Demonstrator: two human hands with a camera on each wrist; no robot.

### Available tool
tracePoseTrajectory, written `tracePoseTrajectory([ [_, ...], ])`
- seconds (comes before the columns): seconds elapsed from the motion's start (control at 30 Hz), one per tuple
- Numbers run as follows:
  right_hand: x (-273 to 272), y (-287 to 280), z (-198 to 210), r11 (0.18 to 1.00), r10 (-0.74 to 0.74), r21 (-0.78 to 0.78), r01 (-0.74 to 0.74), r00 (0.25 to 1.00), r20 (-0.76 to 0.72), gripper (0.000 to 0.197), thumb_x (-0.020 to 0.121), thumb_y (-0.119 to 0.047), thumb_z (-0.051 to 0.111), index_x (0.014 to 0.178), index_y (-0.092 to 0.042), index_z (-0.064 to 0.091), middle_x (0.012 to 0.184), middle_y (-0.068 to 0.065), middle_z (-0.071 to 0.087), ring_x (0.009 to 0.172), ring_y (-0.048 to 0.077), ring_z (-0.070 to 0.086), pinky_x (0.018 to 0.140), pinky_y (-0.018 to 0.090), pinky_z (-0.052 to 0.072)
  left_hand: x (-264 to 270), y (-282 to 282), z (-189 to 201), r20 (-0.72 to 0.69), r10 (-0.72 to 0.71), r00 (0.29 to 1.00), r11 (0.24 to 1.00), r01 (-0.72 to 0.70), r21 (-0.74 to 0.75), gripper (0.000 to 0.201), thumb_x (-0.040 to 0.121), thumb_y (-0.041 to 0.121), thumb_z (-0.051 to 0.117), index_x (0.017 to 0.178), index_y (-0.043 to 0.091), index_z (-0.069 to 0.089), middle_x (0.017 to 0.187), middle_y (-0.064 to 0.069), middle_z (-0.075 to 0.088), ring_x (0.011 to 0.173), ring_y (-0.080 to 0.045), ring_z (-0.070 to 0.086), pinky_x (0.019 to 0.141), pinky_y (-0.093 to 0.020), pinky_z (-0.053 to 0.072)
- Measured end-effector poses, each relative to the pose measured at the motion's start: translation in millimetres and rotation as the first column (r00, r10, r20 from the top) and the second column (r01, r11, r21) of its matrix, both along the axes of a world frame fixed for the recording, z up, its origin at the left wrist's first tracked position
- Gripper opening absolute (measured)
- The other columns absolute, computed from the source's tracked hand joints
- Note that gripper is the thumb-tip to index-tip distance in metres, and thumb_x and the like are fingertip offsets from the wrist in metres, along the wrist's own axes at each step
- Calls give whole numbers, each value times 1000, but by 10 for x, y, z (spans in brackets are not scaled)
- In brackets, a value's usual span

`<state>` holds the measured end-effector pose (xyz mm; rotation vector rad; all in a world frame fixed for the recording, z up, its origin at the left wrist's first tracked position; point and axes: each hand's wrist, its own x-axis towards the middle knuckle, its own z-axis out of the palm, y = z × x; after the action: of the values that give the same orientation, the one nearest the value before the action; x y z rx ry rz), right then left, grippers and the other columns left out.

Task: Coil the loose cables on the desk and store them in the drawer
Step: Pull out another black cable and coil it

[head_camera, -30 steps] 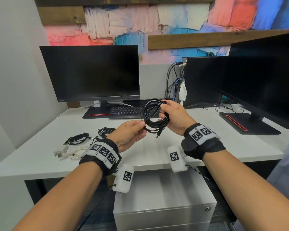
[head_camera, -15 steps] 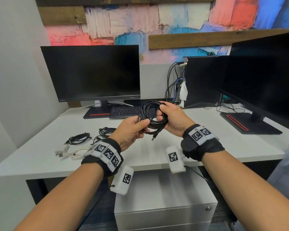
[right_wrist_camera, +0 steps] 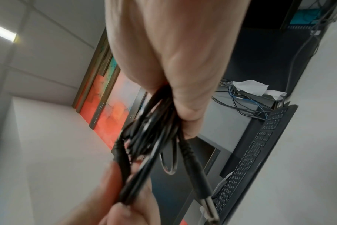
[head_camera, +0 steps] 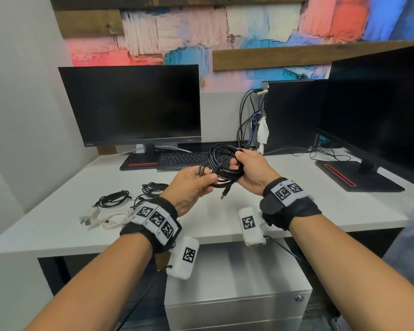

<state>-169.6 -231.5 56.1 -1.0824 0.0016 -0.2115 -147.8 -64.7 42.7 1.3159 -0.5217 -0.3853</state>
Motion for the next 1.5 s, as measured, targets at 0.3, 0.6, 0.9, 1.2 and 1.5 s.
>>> tracePoseTrajectory([
  [0.3,5,89,-35,983,-42,-183,33,998,-45,26,94,1,33,73,-13,40,68,3,42,58,14,39,60,29,37,198,-48,-117,146,358,922,910,-380,165,13,94,4,51,87,5,62,82,-9,62,71,-15,66,53,-13,51],
  [0.6,2,136,-15,940,-23,-342,11,999,-33,22,95,-2,35,83,-11,50,78,9,51,57,13,43,59,27,37,192,-91,-75,217,477,851,826,-519,219,15,88,-1,50,92,6,63,72,-6,62,58,-15,60,61,-27,52],
  [0.9,-85,39,61,969,-29,-245,28,1000,0,24,99,-4,34,93,-10,57,96,9,65,51,8,47,57,25,46,242,132,-35,130,69,989,985,-88,149,35,85,2,65,119,12,60,107,-6,69,95,-11,63,86,-22,51],
  [1.2,-127,7,75,996,7,-92,-10,999,-40,22,101,-8,35,96,-4,56,80,8,70,48,8,44,46,20,47,245,144,-62,352,93,931,965,-171,199,28,84,0,65,106,18,65,91,-3,73,85,-8,67,78,-24,53],
  [1.5,-94,13,61,993,64,-94,-68,997,-53,24,99,-7,35,77,-15,41,60,-1,46,48,8,37,48,21,39,231,151,-21,573,184,799,925,-339,175,7,88,8,63,92,13,66,75,7,61,64,9,55,64,-5,44],
])
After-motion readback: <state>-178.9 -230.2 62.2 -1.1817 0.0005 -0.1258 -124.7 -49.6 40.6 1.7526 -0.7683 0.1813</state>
